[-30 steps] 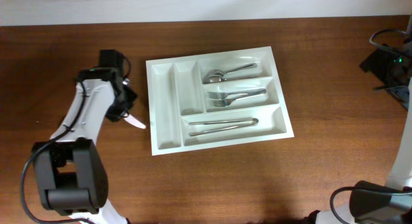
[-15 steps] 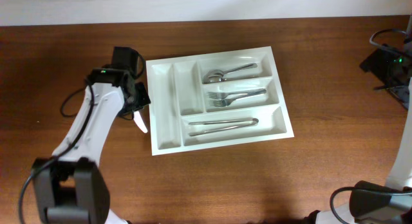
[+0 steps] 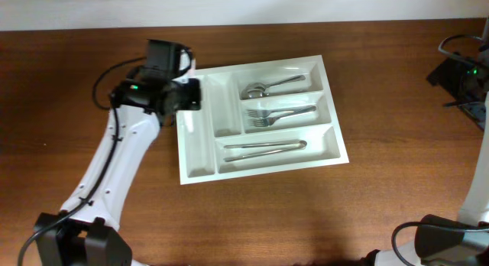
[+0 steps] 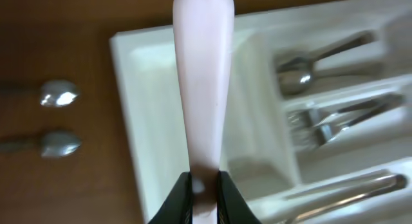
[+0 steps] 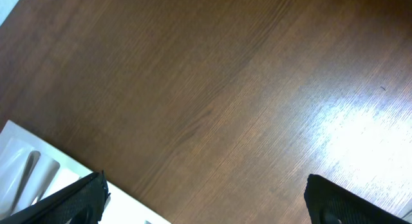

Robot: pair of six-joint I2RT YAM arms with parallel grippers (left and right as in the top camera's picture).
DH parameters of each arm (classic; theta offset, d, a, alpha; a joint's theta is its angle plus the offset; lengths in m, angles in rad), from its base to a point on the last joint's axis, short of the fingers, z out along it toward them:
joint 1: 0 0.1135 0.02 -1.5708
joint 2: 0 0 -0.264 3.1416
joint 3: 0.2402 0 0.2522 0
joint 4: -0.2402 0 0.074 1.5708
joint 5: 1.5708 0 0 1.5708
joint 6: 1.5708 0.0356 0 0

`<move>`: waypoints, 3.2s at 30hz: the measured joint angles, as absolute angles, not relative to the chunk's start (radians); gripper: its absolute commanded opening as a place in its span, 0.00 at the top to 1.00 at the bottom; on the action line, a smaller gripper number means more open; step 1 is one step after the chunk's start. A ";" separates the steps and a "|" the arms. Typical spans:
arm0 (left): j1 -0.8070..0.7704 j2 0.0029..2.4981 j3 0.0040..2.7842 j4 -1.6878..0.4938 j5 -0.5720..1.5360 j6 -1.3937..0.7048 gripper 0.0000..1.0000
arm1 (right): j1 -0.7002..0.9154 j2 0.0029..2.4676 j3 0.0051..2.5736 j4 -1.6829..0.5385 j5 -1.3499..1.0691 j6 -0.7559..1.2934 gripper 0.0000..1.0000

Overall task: Pack container
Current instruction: 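Carry the white knife with the left gripper to the tray's left compartments, then lower the knife into the narrow left compartment and open the gripper, then move the left gripper back over the lower metal spoon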

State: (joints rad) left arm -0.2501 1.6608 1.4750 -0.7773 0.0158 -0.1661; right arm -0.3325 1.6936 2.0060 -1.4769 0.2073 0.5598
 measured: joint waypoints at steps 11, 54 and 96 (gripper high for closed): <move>-0.337 1.835 1.477 -0.705 -0.008 -0.157 0.98 | -0.332 1.694 2.006 -1.477 0.207 0.560 0.01; -0.374 2.030 1.491 -0.533 -0.100 -0.476 0.96 | -0.332 1.693 2.006 -1.477 0.207 0.560 0.01; -0.118 1.771 1.709 -0.942 -0.282 -0.611 0.01 | -0.332 1.693 2.006 -1.477 0.207 0.559 0.01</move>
State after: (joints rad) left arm -0.1177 1.7710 1.7088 -0.9417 -0.2821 -0.6106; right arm -0.3325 1.6932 2.0060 -1.4769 0.2070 0.5594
